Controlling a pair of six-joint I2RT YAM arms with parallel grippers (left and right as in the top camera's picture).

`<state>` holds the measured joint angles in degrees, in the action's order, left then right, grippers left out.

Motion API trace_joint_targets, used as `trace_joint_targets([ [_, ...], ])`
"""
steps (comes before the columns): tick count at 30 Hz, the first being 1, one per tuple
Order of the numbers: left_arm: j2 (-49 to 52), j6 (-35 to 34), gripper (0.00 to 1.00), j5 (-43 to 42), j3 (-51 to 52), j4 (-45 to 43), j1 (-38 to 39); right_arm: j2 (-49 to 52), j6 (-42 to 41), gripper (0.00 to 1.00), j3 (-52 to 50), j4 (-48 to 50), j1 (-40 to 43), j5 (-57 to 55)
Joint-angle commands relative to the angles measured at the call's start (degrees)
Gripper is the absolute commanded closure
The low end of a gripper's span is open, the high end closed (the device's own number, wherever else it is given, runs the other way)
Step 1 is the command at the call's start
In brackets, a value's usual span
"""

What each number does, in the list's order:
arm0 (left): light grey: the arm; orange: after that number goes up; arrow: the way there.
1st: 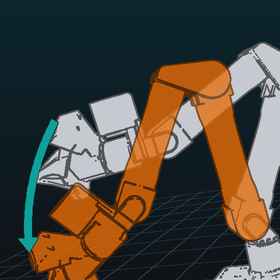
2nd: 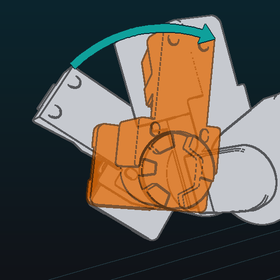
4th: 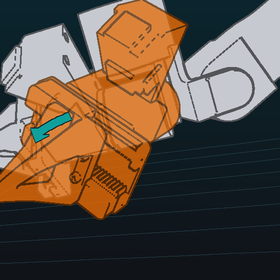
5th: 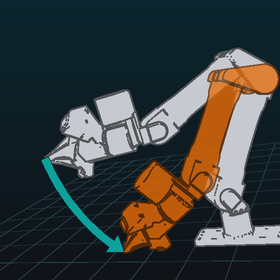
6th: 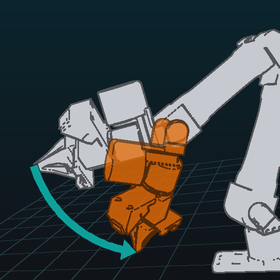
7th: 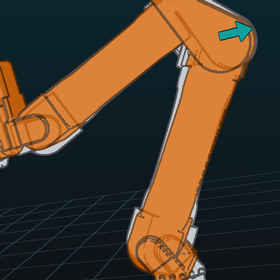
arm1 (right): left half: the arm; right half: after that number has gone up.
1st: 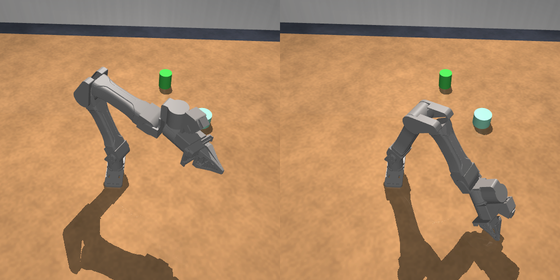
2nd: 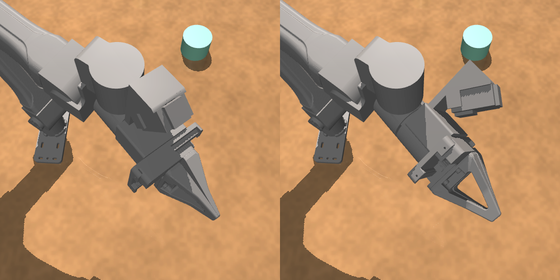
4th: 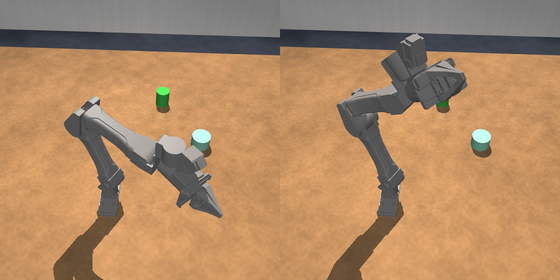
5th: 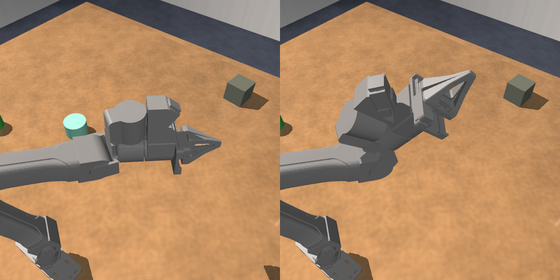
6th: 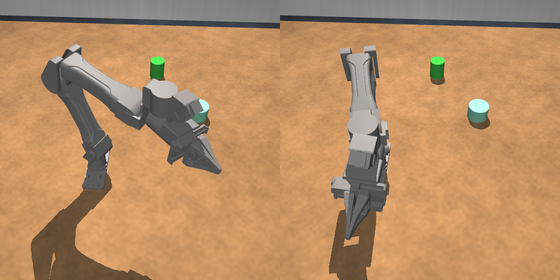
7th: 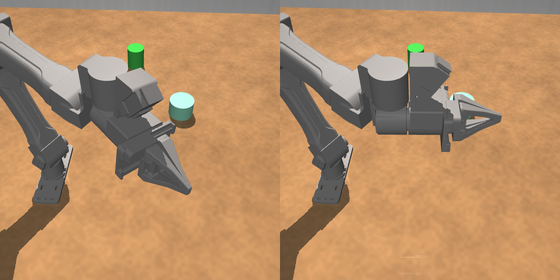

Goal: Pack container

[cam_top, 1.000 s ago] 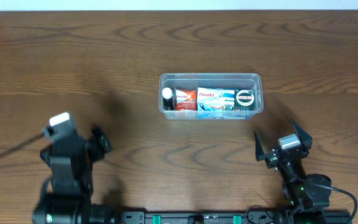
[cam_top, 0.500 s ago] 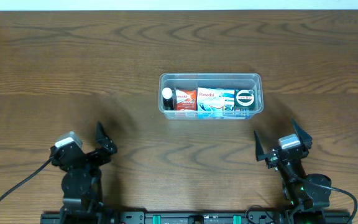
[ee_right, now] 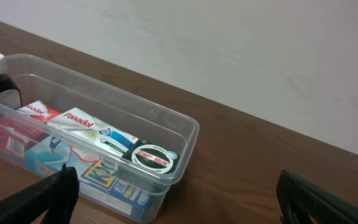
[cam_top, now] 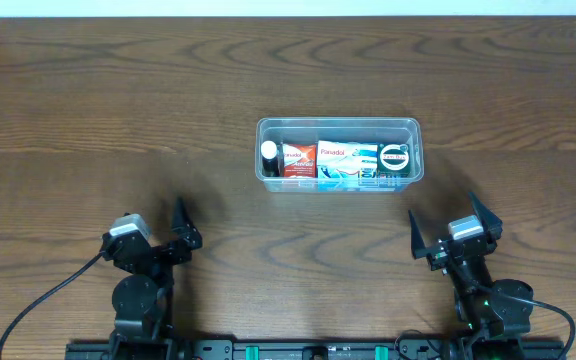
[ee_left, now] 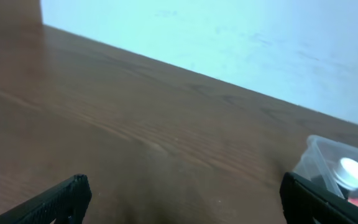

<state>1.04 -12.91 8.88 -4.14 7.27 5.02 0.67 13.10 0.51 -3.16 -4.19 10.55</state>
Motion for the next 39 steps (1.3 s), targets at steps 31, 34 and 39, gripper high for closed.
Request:
trace_joint_targets([
  [31, -0.7, 12.9, 0.02, -5.5, 0.2, 3.0, -1.2, -0.4, 0.7, 0.01, -0.2, -0.1, 0.9, -0.2],
  [34, -0.7, 12.9, 0.02, -5.5, 0.2, 3.0, -1.2, -0.4, 0.7, 0.01, -0.2, -0.1, 0.9, -0.2],
  [39, -0.7, 12.9, 0.02, -5.5, 0.2, 3.0, -1.2, -0.4, 0.7, 0.01, -0.2, -0.1, 0.9, -0.2],
])
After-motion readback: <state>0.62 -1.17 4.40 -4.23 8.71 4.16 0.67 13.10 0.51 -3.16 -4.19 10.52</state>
